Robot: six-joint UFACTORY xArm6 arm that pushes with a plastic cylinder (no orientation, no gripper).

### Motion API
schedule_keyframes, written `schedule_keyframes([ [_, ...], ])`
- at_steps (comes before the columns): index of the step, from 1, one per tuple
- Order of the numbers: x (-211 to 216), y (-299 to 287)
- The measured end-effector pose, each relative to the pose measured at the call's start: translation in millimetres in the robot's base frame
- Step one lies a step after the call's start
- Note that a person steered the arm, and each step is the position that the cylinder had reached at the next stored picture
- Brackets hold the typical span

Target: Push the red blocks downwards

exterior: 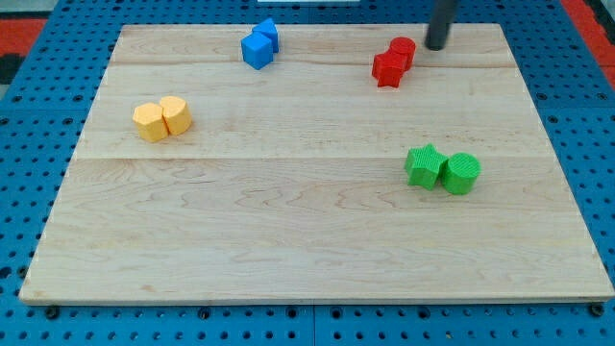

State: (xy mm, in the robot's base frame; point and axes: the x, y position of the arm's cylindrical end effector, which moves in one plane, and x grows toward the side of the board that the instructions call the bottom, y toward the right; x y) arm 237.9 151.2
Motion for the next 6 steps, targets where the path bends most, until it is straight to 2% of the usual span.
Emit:
schedule_keyframes([
  [6,-6,-28],
])
